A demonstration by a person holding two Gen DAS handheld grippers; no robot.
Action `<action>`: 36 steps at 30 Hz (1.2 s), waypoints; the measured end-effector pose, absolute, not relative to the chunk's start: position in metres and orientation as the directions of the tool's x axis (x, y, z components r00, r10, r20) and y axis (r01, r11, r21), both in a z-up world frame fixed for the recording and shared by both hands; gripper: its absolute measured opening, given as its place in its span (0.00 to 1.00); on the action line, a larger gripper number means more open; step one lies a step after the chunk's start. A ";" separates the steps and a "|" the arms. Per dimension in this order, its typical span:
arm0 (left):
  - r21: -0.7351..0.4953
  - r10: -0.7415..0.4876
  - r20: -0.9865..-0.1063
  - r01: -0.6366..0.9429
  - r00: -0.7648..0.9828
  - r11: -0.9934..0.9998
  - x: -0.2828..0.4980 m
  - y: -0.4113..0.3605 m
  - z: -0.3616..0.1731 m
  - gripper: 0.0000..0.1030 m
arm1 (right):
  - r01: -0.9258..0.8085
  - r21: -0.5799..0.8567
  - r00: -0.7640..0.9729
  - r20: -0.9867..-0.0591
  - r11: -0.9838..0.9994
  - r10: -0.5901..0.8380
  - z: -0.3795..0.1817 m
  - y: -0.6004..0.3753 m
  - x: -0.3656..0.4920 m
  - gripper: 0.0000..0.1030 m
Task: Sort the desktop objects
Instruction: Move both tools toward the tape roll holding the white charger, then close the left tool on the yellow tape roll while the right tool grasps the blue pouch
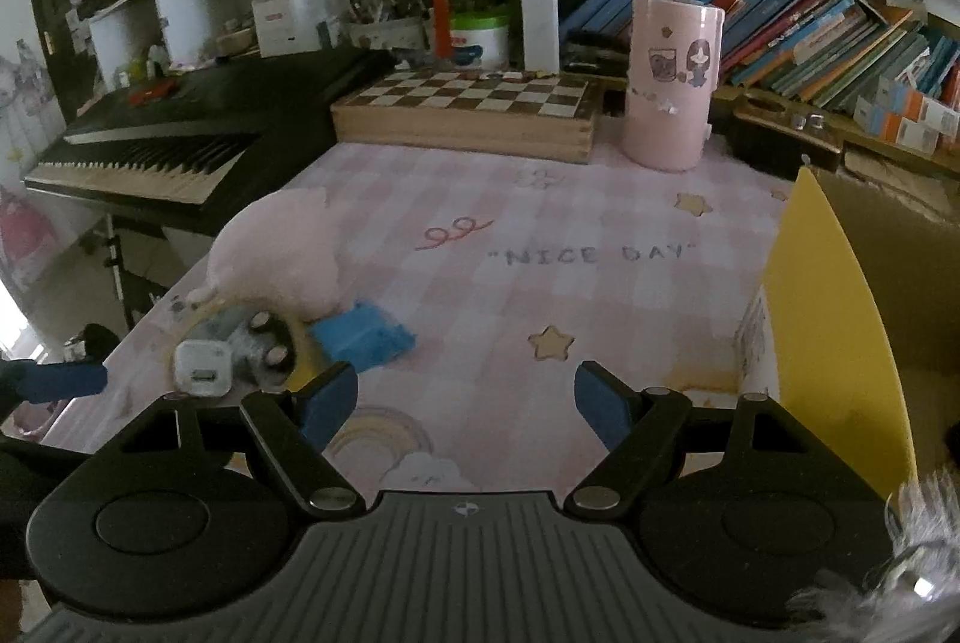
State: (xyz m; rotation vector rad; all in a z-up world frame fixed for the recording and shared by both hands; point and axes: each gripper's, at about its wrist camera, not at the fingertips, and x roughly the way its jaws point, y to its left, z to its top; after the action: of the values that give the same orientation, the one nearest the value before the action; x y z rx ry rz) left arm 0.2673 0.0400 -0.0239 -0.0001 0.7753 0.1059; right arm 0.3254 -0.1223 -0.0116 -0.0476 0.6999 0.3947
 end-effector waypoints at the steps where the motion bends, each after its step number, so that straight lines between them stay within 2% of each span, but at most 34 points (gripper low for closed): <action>1: 0.037 0.089 -0.705 -0.090 0.703 0.995 0.272 0.039 -0.026 0.93 | -0.370 0.085 0.695 -0.636 0.925 0.336 -0.012 -0.123 0.328 0.76; 11: 0.066 0.090 -0.749 -0.062 0.656 0.996 0.306 0.033 -0.044 0.93 | -0.369 0.077 0.677 -0.660 0.926 0.325 -0.019 -0.123 0.350 0.76; 24: 0.061 0.085 -0.744 -0.060 0.663 0.996 0.309 0.031 -0.045 0.89 | -0.387 0.071 0.661 -0.674 0.919 0.330 -0.022 -0.124 0.354 0.77; 36: 0.084 0.098 -0.625 -0.058 0.775 0.995 0.277 0.028 -0.012 0.89 | -0.343 0.150 0.634 -0.692 0.927 0.346 -0.029 -0.132 0.361 0.78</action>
State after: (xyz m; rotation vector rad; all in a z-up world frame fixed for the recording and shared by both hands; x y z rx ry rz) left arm 0.2767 0.0282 -0.0118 0.0605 0.6793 0.0847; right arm 0.3607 -0.1321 -0.0287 0.0041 0.7921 0.3939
